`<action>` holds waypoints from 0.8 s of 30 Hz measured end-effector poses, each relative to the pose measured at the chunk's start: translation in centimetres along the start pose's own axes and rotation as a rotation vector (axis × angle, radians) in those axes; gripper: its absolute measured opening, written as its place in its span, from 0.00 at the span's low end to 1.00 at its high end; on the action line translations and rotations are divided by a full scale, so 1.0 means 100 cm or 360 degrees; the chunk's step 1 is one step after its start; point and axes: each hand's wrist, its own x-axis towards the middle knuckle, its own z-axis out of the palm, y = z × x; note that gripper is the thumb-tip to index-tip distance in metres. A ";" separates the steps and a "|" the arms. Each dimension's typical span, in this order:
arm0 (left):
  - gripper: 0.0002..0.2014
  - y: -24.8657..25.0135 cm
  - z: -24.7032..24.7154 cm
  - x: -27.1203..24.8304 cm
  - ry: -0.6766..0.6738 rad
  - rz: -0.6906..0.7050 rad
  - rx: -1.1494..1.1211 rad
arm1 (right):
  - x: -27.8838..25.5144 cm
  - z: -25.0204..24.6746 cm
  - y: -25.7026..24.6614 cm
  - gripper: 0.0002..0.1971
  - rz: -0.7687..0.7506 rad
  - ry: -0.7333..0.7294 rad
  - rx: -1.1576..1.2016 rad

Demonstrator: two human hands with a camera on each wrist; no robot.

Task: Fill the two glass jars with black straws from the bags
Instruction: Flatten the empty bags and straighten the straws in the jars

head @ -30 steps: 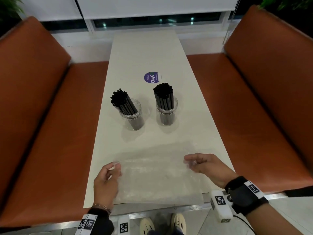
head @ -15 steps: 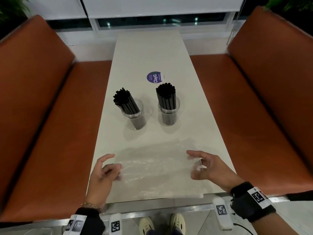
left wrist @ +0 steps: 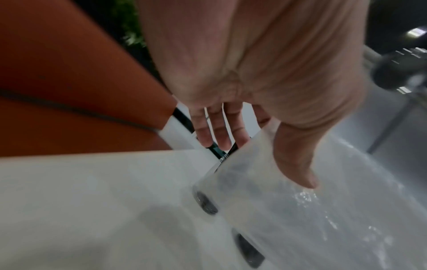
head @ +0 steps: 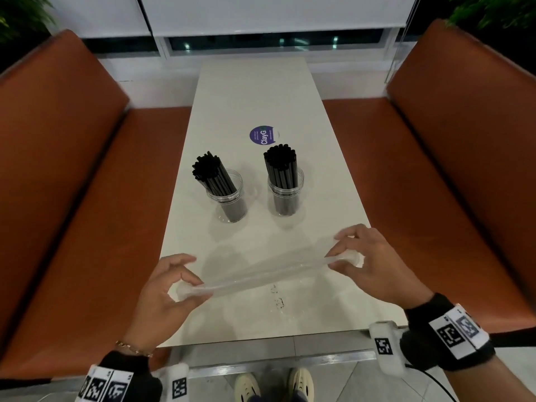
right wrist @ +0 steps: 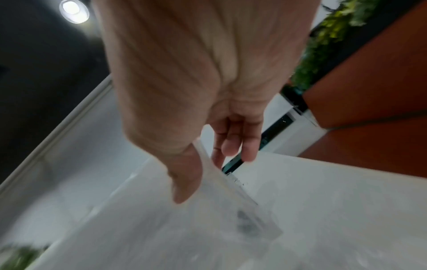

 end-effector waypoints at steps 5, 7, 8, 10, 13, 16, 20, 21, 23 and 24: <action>0.13 0.014 0.033 -0.017 -0.0087 -0.0510 -0.0731 | 0.001 0.009 0.013 0.13 0.0258 -0.0030 0.0983; 0.09 0.009 0.056 -0.020 0.0015 -0.0652 -0.0674 | 0.008 0.024 0.027 0.19 0.0367 0.0085 0.0883; 0.08 0.003 0.067 -0.021 0.0052 -0.0735 -0.0658 | 0.013 0.032 0.036 0.20 0.0440 0.0131 0.0771; 0.11 -0.009 0.089 -0.021 0.0096 -0.0866 -0.0541 | 0.025 0.045 0.050 0.15 0.0579 0.0189 0.0573; 0.14 -0.023 0.113 -0.020 0.0146 -0.0921 -0.0306 | 0.044 0.062 0.071 0.12 0.0650 0.0175 0.0266; 0.17 -0.029 0.125 -0.016 0.0169 -0.0950 -0.0106 | 0.054 0.077 0.088 0.16 0.0744 0.0065 -0.0021; 0.21 -0.038 0.134 -0.013 0.0250 -0.0949 0.0035 | 0.057 0.093 0.097 0.15 0.0770 0.0128 -0.0108; 0.24 -0.039 0.135 -0.013 0.0252 -0.0956 0.0104 | 0.058 0.096 0.097 0.15 0.0767 0.0135 -0.0084; 0.30 -0.036 0.132 -0.012 0.0222 -0.0919 0.0343 | 0.059 0.100 0.098 0.15 0.0746 0.0130 -0.0011; 0.32 -0.033 0.131 -0.011 0.0201 -0.0850 0.0499 | 0.060 0.100 0.097 0.14 0.0728 0.0128 0.0042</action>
